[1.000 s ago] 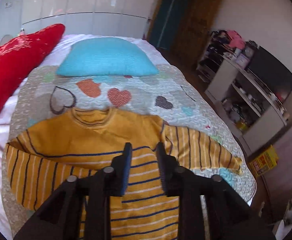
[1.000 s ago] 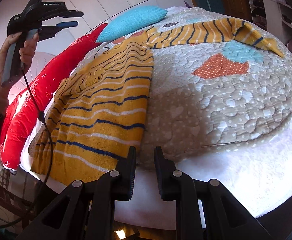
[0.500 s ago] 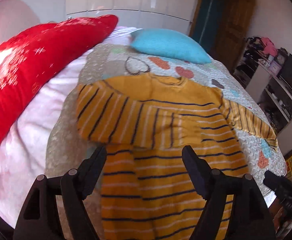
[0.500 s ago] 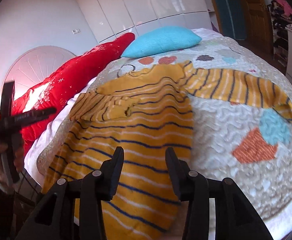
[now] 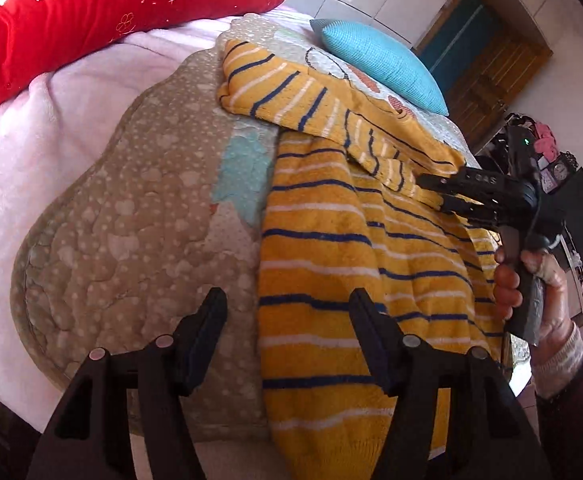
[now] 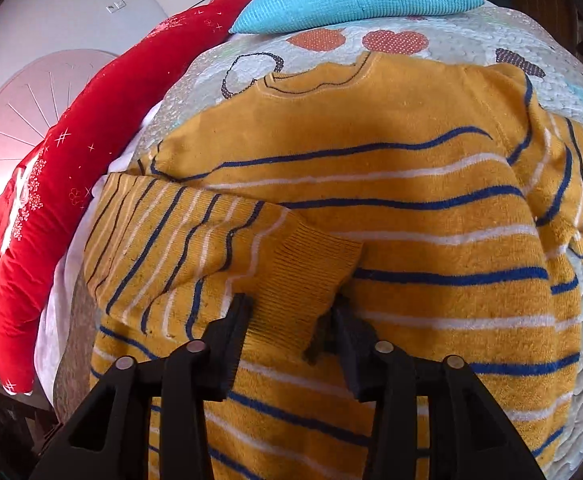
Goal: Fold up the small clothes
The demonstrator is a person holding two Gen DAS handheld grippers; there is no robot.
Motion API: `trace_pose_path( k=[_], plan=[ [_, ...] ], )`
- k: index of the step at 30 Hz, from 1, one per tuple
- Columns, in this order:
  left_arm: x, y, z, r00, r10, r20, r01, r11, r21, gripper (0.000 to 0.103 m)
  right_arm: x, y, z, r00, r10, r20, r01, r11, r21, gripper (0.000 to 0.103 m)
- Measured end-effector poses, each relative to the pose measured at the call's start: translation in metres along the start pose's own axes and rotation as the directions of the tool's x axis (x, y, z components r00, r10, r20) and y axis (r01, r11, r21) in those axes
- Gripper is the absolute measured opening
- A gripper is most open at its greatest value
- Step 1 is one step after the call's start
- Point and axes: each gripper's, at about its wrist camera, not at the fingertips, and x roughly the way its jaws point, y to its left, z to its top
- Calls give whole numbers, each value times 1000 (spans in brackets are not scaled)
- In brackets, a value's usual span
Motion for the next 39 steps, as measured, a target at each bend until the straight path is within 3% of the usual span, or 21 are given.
trace_pose_path(
  k=[1,6,10,12,16,17,18,19,20,21,23,24,27,30,35,39],
  plan=[
    [0,-3,-2,1000,8,5,-8,1000,17,62,-1,5,3,1000,-2,-2,2,1000,-22,7],
    [2,-1,-14,999,46,28,-47,998,39,62,-50,9,23,988,-20,151,26,999,-36,7],
    [2,-3,-13,997,67,31,-69,997,38,62,-78,-24,42,968,-119,223,110,993,53,7],
    [2,-4,-13,997,70,29,-71,997,34,62,-76,-47,46,951,-227,209,213,973,89,7],
    [3,-5,-10,997,76,24,-77,997,20,61,-53,-80,45,907,-410,93,407,912,53,11],
    [1,-4,-10,996,81,27,-82,997,10,56,-59,-78,42,901,-418,115,414,909,52,12],
    [0,-3,-10,995,96,34,-96,995,-2,31,-70,-77,37,900,-409,153,405,913,53,15],
    [-1,-1,-11,994,102,29,-102,995,-7,9,-81,-69,34,897,-397,195,395,917,49,29],
    [-1,2,-11,996,88,19,-87,996,-19,9,-91,-58,31,889,-390,239,393,919,38,46],
    [-2,7,-12,997,69,20,-68,997,-42,9,-99,-44,27,884,-379,275,390,921,15,50],
    [-5,12,-12,998,57,20,-56,996,-73,8,-103,-10,23,891,-335,305,369,927,-61,52],
    [-7,14,-14,998,58,24,-55,995,-84,5,-100,8,21,909,-293,297,335,937,-102,52],
    [-15,20,-20,998,47,31,-43,992,-115,5,-75,58,9,976,-102,191,144,966,-216,52],
    [-23,23,-25,999,26,35,-21,990,-137,5,-40,108,-7,996,-1,94,30,951,-307,52],
    [-38,22,-35,999,15,50,-8,991,-133,5,4,183,-16,998,36,53,-6,880,-476,52],
    [-40,27,-41,998,10,55,-3,991,-136,8,61,206,-4,990,-137,17,125,843,-523,52]
  ],
)
